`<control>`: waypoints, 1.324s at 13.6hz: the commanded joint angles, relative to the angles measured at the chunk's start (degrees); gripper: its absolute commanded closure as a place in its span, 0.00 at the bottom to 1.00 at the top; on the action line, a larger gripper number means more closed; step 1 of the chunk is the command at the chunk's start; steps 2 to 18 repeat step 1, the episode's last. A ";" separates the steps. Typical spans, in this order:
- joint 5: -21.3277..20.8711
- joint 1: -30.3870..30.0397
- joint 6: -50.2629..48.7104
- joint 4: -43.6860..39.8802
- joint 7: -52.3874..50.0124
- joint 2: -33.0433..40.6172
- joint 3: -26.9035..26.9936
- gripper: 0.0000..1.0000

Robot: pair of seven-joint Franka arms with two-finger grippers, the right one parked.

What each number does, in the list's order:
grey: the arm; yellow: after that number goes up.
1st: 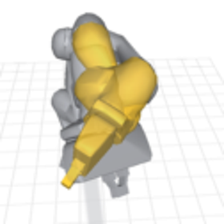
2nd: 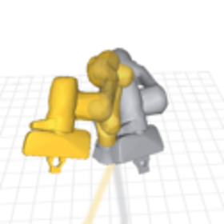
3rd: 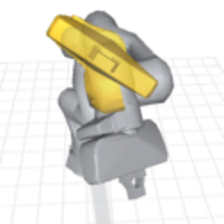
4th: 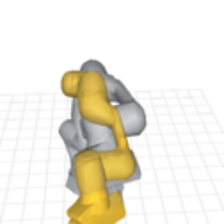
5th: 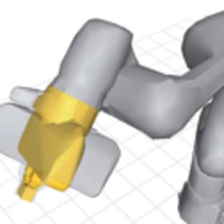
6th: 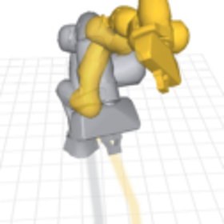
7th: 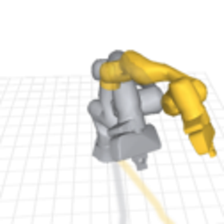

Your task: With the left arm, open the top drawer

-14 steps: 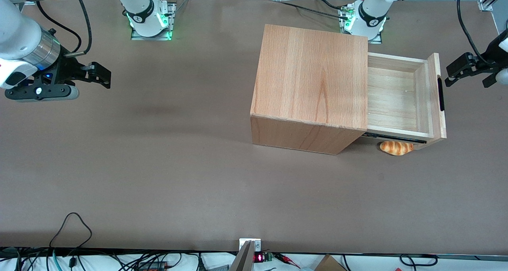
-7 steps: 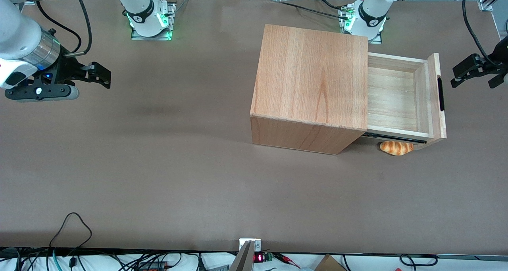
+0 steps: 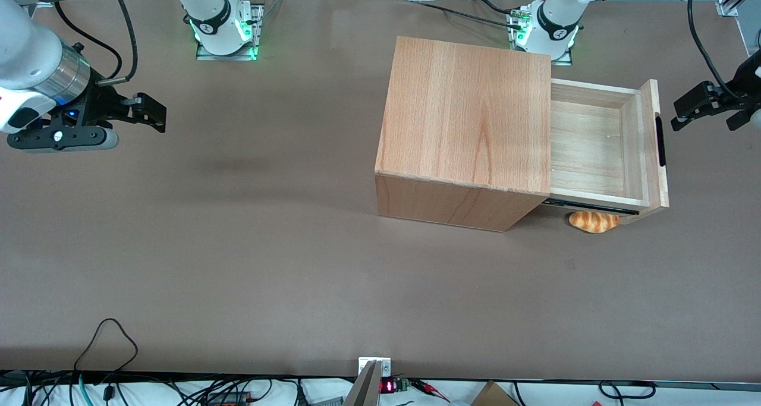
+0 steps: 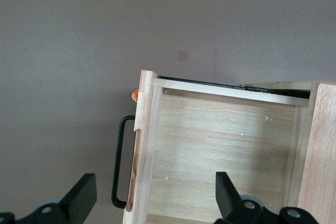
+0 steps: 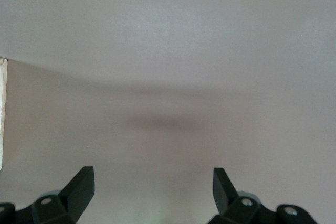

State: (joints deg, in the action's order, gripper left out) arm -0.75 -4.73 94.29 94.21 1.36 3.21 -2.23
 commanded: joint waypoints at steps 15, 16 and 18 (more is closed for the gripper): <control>-0.57 -0.11 -1.65 -1.13 -0.84 -0.22 -0.49 0.00; -0.57 -0.11 -1.65 -1.13 -0.84 -0.22 -0.49 0.00; -0.57 -0.11 -1.65 -1.13 -0.84 -0.22 -0.49 0.00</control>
